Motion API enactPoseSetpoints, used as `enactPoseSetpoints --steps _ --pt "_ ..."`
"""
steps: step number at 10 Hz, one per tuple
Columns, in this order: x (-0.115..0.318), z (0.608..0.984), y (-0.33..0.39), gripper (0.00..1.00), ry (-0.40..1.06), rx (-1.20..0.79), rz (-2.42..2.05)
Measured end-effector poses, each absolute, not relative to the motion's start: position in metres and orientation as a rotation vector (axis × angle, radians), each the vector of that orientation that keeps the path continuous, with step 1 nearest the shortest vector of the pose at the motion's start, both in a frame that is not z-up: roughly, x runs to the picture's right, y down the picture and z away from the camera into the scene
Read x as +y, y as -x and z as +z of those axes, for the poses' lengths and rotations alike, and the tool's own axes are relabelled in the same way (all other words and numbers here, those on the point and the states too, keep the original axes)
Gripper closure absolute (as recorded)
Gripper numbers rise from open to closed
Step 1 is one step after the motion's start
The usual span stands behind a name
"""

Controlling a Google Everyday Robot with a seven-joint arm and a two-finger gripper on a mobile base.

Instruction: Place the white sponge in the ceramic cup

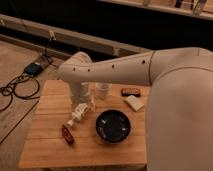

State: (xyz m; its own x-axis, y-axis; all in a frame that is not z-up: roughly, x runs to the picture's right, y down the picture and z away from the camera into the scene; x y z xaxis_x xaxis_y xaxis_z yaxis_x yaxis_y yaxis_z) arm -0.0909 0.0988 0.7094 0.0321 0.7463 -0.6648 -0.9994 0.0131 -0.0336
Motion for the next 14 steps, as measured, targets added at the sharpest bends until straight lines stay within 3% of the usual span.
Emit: enactPoseSetpoints --steps 8,14 --pt "0.080 0.802 -0.076 0.35 0.664 0.670 1.775" --pt "0.092 0.875 -0.155 0.35 0.703 0.799 1.716"
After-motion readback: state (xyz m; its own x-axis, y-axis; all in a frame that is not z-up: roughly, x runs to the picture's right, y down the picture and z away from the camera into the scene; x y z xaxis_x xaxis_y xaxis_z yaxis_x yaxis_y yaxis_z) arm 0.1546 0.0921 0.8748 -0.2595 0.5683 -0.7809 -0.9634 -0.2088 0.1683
